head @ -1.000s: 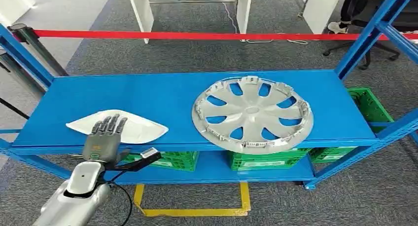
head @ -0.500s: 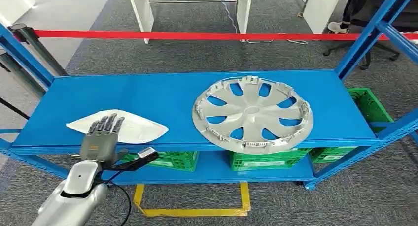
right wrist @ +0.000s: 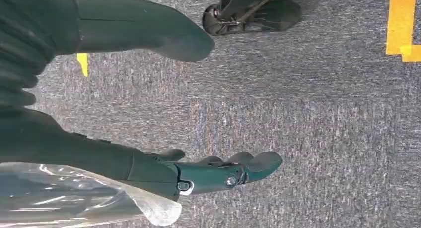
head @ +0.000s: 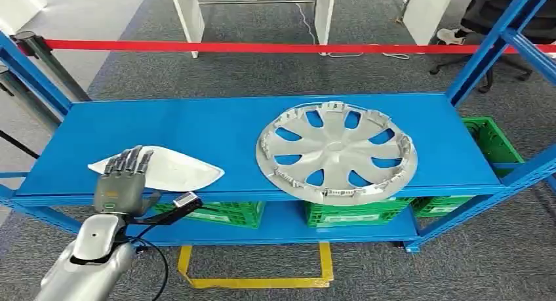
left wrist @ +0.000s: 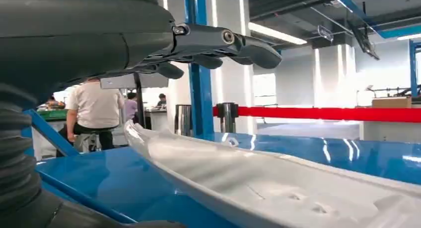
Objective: Take the parts from the cabinet and place them on the table.
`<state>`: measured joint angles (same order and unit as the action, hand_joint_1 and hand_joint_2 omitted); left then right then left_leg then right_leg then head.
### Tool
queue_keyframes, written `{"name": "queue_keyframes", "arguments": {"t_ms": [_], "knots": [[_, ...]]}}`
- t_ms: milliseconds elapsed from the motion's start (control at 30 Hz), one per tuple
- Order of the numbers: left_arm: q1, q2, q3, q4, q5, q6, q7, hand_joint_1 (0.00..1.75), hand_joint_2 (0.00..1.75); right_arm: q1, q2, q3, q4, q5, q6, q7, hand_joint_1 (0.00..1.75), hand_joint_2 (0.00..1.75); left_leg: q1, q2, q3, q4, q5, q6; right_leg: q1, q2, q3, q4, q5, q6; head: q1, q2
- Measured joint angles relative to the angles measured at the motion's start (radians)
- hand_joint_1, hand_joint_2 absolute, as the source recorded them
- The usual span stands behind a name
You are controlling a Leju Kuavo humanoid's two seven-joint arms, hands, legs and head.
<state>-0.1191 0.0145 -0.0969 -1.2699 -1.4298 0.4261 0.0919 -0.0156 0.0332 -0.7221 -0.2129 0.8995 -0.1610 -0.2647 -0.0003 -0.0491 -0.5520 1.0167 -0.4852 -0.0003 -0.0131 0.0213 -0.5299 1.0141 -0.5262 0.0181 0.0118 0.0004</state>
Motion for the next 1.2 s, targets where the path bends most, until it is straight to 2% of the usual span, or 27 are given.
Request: {"name": "queue_keyframes", "arguments": {"t_ms": [400, 1000, 1067, 1100, 1133, 1167, 1200], "knots": [[-0.004, -0.001, 0.005, -0.01, -0.029, -0.014, 0.006, 0.0, 1.75, -0.001, 0.0, 0.0, 0.0, 0.021, 0.005, 0.001, 0.0, 1.75, 0.0, 0.0, 0.0, 0.0, 0.0, 0.0, 0.0, 0.0, -0.001, 0.0, 0.0, 0.0, 0.0, 0.0], [-0.074, -0.026, -0.02, 0.077, -0.056, -0.032, 0.037, 0.0, 1.75, -0.009, 0.0, 0.0, 0.0, 0.041, 0.007, 0.004, 0.0, 1.75, 0.0, 0.0, 0.0, 0.0, 0.0, 0.0, 0.0, 0.0, -0.001, 0.0, 0.0, 0.0, 0.0, 0.0], [-0.078, -0.026, -0.023, 0.085, -0.056, -0.032, 0.038, 0.12, 1.75, -0.009, 0.0, 0.0, 0.0, 0.042, 0.007, 0.004, 0.0, 1.75, 0.0, 0.0, 0.0, 0.0, 0.0, 0.0, 0.0, 0.001, -0.001, 0.0, 0.0, 0.0, 0.0, 0.0], [-0.079, -0.026, -0.025, 0.088, -0.056, -0.032, 0.04, 0.79, 1.75, -0.009, 0.0, 0.0, 0.0, 0.042, 0.007, 0.004, 0.0, 1.75, 0.0, 0.0, 0.0, 0.0, 0.0, 0.0, 0.0, 0.001, -0.001, 0.0, 0.0, 0.0, 0.0, 0.0], [-0.079, -0.026, -0.026, 0.092, -0.057, -0.034, 0.041, 0.89, 1.75, -0.01, 0.0, 0.0, 0.001, 0.043, 0.007, 0.004, 0.0, 1.75, 0.0, 0.0, 0.0, 0.0, 0.0, 0.0, 0.0, 0.001, -0.001, 0.0, 0.0, 0.0, 0.0, 0.0], [-0.08, -0.026, -0.027, 0.095, -0.058, -0.039, 0.043, 0.84, 1.75, -0.01, 0.0, 0.0, 0.001, 0.043, 0.007, 0.004, 0.0, 1.75, 0.0, 0.0, 0.0, 0.0, 0.0, 0.0, 0.0, 0.001, -0.001, 0.0, 0.0, 0.0, 0.0, 0.0], [-0.081, -0.026, -0.03, 0.099, -0.06, -0.043, 0.046, 0.89, 1.75, -0.01, 0.0, 0.0, 0.001, 0.046, 0.007, 0.004, 0.0, 1.75, 0.0, 0.0, 0.0, 0.0, 0.0, 0.0, 0.0, 0.001, -0.001, 0.0, 0.0, 0.0, 0.0, 0.0]]}}
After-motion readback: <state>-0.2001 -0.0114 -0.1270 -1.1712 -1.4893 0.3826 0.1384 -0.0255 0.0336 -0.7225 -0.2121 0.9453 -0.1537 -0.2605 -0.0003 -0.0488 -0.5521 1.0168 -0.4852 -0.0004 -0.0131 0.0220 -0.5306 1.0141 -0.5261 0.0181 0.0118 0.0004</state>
